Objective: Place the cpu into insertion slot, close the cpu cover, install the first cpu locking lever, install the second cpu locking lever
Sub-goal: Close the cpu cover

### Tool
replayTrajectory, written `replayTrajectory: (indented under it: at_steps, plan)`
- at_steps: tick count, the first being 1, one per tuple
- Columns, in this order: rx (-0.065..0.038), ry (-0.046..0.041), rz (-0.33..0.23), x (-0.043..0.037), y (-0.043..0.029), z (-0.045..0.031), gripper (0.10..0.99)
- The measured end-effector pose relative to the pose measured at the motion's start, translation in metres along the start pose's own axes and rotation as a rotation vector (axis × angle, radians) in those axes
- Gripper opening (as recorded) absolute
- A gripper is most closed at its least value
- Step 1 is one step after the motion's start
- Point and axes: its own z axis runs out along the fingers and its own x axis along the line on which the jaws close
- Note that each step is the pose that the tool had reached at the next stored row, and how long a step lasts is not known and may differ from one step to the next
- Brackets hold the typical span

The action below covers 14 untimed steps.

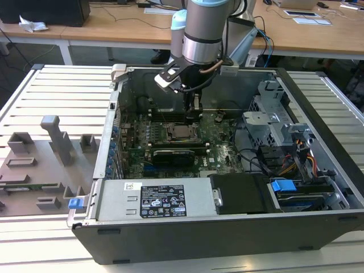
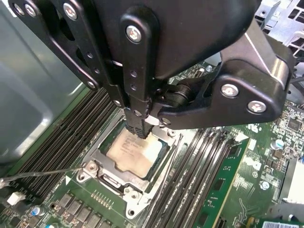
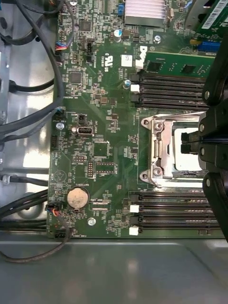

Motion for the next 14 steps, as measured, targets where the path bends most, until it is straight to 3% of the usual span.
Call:
replayTrajectory:
  at_steps: [14]
  plan:
    - [0.0,0.0,0.0,0.0006,-0.0207,0.0011,0.106]
